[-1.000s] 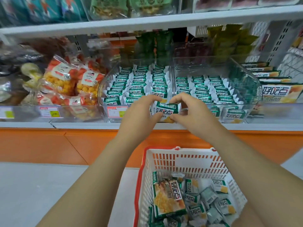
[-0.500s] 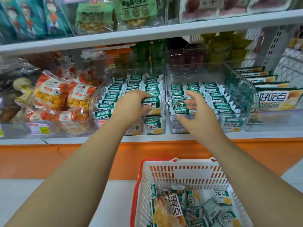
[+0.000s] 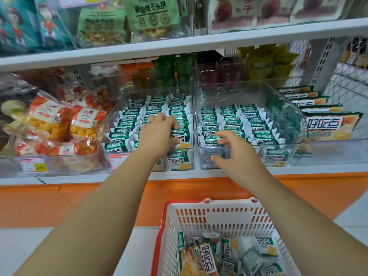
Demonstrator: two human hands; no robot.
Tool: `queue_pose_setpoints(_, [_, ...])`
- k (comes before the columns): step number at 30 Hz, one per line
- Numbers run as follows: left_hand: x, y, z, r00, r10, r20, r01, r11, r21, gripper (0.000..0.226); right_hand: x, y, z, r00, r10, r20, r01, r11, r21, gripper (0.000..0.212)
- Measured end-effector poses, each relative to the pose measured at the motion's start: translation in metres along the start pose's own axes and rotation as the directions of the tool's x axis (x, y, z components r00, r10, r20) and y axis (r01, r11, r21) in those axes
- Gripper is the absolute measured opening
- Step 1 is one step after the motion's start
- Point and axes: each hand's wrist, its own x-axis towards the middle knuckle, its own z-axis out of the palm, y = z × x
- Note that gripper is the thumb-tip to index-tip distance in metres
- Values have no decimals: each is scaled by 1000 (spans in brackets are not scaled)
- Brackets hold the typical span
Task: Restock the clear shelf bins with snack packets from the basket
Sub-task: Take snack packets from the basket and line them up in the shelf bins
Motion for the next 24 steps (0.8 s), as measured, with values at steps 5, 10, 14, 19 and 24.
queue_pose_setpoints(5, [-12,-4,-4,1000,-29,11,29,1000,-10,40,-8,0,-2,998,-53,26,54,998,-37,47])
queue_pose_setpoints(10, [-49,11,10,944,-20,-328,-50,978,-203,28,-26,11,-2,983,-77,164,96,989,-112,37])
queue_pose_setpoints(14, [-88,37,51,897,56,-439,-192,943,-271,21,-45,50,6,931,72,358,-7,984,-178,37])
queue_pose_setpoints(19, [-120,32,117,933,286,-216,-318,940,-126,22,-84,130,23,838,312,448,-169,928,-331,29])
queue_pose_setpoints(24, [-138,26,172,948,183,261,-151,979,-138,31,-118,192,55,694,526,492,-330,839,-432,29])
